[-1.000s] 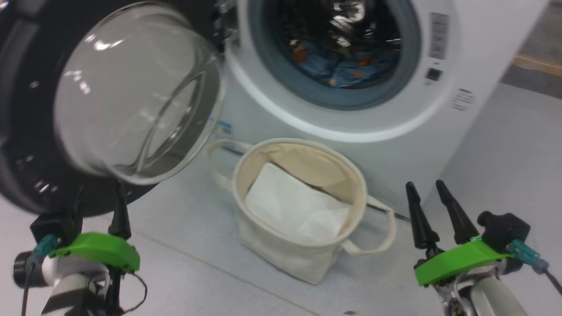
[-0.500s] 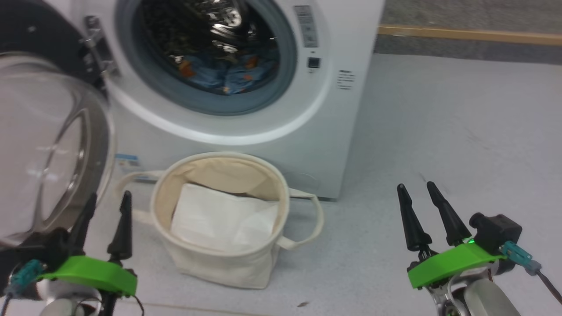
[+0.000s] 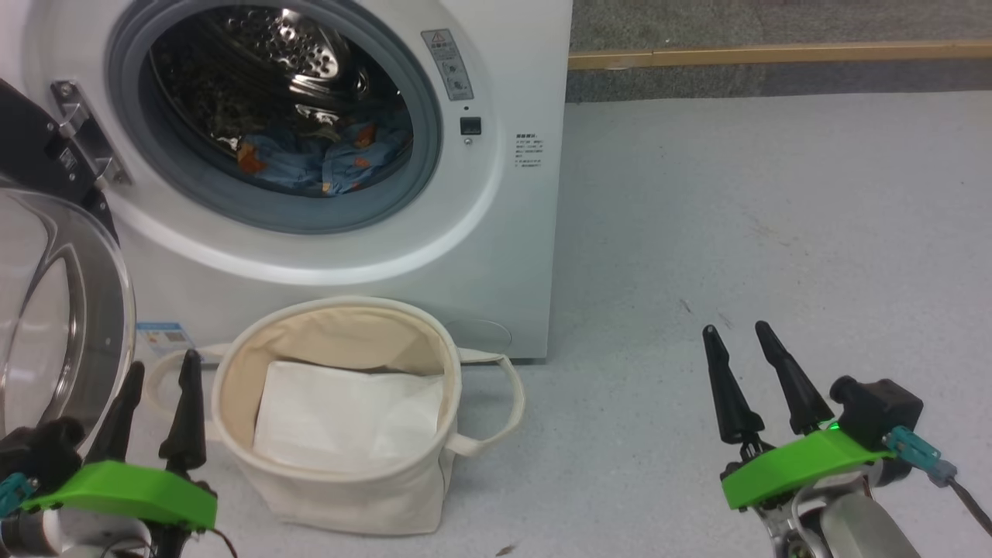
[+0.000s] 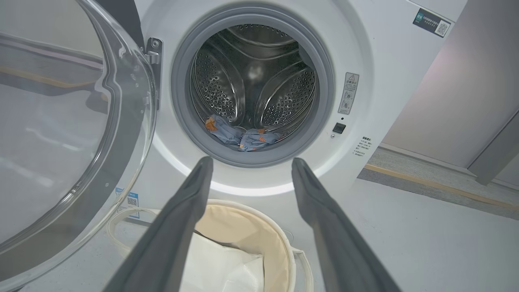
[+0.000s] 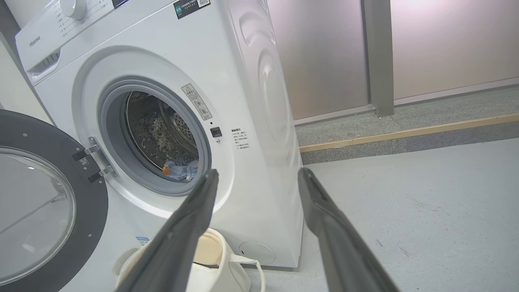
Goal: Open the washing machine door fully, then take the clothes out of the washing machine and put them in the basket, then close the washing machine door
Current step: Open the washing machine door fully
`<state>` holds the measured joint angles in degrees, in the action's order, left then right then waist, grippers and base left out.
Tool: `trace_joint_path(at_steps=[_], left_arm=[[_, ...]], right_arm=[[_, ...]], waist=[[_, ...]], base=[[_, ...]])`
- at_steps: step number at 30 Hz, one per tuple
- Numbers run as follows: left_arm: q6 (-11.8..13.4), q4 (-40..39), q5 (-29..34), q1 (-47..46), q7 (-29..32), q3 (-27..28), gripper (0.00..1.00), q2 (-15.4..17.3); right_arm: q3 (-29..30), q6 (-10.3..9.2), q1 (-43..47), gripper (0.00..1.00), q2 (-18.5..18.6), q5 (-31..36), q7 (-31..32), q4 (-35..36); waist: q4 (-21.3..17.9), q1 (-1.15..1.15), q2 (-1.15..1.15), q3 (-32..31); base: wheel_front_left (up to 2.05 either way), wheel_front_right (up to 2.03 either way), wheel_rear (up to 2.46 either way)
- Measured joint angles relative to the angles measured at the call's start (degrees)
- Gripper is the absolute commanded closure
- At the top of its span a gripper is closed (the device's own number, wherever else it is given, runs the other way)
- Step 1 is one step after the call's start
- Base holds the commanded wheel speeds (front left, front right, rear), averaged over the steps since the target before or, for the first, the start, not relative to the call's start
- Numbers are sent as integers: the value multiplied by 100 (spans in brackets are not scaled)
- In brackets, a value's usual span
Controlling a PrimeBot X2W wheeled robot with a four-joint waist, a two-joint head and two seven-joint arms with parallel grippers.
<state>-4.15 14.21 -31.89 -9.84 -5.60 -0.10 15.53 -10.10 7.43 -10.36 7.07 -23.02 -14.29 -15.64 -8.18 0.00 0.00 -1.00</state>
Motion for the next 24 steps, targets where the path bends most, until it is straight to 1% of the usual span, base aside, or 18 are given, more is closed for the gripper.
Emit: trace_joint_path(at_steps=[2,4,8,12,24], left_arm=[[-2,14,-101,61,15,13,0,-3],[-64,49,-156,62,54,-10,0,4],[-71,207,32,63,53,-153,0,116],[-124,296,181,63,44,-371,0,158],[-143,389,196,42,-24,-459,0,214]], right_arm=[[2,0,1,0,1,0,0,-4],[2,0,1,0,0,23,0,-14],[33,0,7,0,4,54,0,-64],[91,0,36,0,64,85,0,-81],[155,0,109,0,92,101,0,-87]], waist=[[-32,0,0,-51],[-38,0,0,-80],[-60,0,0,-127],[-61,0,0,-147],[-83,0,0,-113]], base=[[0,0,0],[0,0,0],[0,0,0],[0,0,0],[0,0,0]])
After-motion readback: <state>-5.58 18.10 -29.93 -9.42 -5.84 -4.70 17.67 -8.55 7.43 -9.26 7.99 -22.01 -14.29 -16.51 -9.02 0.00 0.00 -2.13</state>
